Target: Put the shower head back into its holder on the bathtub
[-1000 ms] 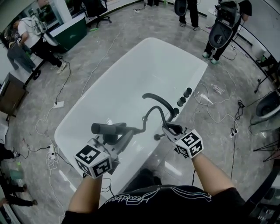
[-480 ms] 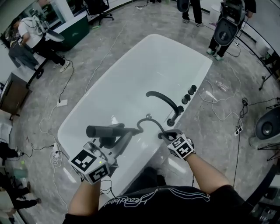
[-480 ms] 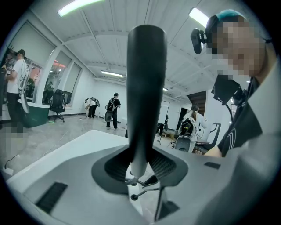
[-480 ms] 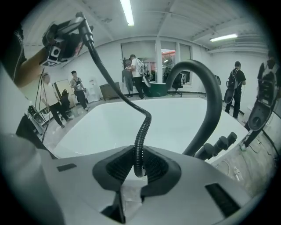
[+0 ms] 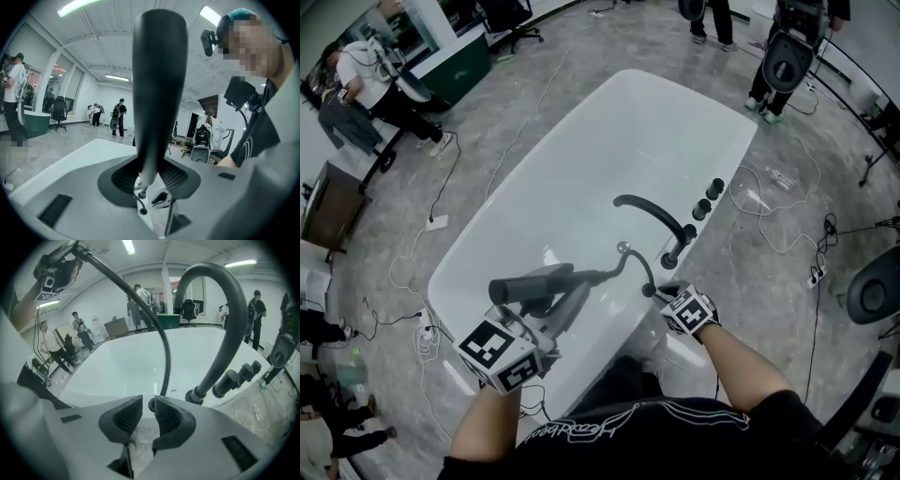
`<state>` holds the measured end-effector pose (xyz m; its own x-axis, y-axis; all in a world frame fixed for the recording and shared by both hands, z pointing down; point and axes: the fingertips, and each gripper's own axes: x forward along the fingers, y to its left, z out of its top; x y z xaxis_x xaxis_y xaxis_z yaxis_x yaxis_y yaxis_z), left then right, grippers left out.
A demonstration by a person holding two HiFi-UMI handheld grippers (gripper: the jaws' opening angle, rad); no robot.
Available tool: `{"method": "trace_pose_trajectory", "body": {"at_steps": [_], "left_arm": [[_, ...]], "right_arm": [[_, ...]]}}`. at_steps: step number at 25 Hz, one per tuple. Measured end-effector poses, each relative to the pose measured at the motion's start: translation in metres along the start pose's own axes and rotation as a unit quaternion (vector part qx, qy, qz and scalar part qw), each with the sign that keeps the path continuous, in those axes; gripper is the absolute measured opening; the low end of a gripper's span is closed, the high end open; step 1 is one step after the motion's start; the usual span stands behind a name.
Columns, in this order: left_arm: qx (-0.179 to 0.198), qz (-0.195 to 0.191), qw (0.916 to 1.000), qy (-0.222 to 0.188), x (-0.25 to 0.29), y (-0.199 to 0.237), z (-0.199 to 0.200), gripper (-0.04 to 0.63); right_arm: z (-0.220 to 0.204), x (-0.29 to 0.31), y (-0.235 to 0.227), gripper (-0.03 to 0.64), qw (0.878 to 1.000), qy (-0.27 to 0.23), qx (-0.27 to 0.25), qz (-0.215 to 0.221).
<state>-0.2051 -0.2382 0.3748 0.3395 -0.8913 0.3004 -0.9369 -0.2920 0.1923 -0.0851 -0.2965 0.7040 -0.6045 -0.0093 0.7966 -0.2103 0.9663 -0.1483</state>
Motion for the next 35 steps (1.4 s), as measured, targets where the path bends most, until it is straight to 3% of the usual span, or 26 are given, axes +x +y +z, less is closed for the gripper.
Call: {"method": "trace_pose_trajectory", "body": {"at_steps": [9,19,30,35], "left_arm": [[-0.007,-0.036,0.9990,0.027,0.040,-0.017,-0.017,0.132],[0.019,-0.073,0.9938,0.081,0.101,-0.042,-0.055,0.132],[0.060,-0.080,0.9848,0.142,0.141,-0.048,-0.116,0.132],[0.075,-0.073,0.9825,0.154,0.159,-0.046,-0.155,0.132]], "right_arm": [[-0.013,-0.018,-0.015,0.067,0.999,-0.032,0.035,-0.013],[-0.018,-0.053,-0.020,0.066,0.995,-0.084,0.056,-0.013],[-0.013,-0.095,-0.024,0.066,0.986,-0.133,0.091,-0.030],[-0.010,-0.106,-0.020,0.063,0.986,-0.143,0.079,-0.030]]}}
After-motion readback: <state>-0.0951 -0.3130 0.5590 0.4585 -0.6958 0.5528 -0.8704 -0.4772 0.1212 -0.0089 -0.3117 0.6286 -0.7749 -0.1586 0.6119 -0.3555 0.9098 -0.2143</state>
